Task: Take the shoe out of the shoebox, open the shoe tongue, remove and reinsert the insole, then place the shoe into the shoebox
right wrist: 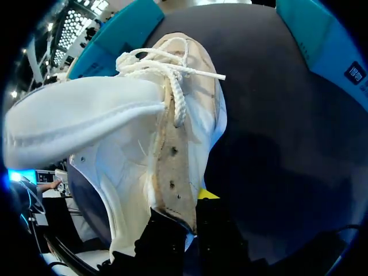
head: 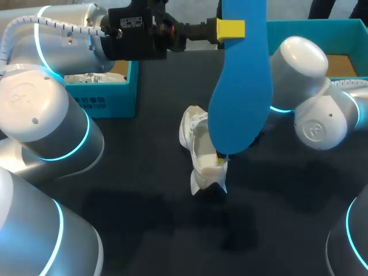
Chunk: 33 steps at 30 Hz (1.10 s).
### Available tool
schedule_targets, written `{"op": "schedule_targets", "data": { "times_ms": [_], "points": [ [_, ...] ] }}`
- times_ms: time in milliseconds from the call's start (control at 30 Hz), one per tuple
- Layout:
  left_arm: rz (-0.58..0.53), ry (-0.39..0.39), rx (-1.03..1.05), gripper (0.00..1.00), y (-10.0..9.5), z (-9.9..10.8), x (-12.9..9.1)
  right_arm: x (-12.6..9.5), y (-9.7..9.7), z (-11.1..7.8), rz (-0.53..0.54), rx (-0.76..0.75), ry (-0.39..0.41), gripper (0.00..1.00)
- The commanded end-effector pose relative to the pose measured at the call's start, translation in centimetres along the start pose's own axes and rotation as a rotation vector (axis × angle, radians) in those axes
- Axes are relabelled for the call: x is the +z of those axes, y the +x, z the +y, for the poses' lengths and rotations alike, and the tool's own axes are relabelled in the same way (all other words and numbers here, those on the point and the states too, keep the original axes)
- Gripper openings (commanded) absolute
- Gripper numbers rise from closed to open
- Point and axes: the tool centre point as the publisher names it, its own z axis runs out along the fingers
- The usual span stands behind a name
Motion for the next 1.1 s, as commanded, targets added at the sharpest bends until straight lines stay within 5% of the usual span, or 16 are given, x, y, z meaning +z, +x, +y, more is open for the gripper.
{"op": "schedule_targets", "data": {
  "times_ms": [33,100,133,167,200,233,1100],
  "points": [
    [0.002,0.004,0.001,0.0,0.0,0.1,0.0,0.5,0.1,-0.1,-0.001,0.011,-0.008,0.0],
    [0.002,0.004,0.001,0.0,0.0,0.1,0.0,0.5,0.0,0.0,0.003,0.019,-0.018,0.0],
    [0.002,0.004,0.001,0.0,0.0,0.1,0.0,0.5,0.1,0.0,0.003,0.018,-0.019,0.09],
    [0.002,0.004,0.001,0.0,0.0,0.1,0.0,0.4,0.2,0.1,0.002,0.017,-0.02,0.41],
    [0.002,0.004,0.001,0.0,0.0,0.1,0.0,0.3,0.2,0.1,0.003,0.016,-0.023,0.87],
    [0.002,0.004,0.001,0.0,0.0,0.1,0.0,0.2,0.3,0.1,0.005,0.014,-0.029,1.0],
    [0.002,0.004,0.001,0.0,0.0,0.1,0.0,-5.0,3.0,-0.6,-0.012,-0.074,-0.157,1.0]
  ]
}}
